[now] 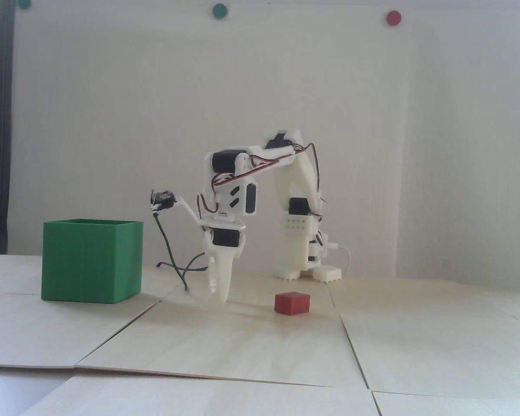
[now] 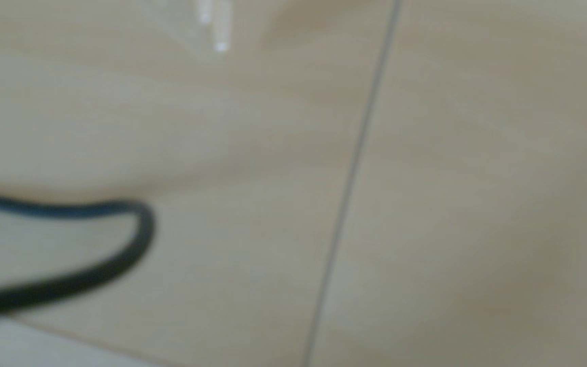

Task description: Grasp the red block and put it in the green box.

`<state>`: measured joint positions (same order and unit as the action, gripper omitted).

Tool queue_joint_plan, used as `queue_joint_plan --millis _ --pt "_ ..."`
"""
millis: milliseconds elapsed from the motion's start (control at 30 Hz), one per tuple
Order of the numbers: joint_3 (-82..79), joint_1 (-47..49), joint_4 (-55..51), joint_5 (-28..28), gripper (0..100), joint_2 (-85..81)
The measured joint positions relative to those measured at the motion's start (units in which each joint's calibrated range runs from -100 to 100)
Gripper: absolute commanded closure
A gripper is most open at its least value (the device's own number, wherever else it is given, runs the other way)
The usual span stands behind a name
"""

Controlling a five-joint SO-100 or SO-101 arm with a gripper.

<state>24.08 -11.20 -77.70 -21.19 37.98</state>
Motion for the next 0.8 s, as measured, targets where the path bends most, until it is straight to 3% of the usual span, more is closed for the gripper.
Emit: queue_joint_plan --millis 467,800 --pt "0.0 12.61 0.0 -0.05 59 0.0" --pt "0.0 16.58 0.0 -0.05 59 0.0"
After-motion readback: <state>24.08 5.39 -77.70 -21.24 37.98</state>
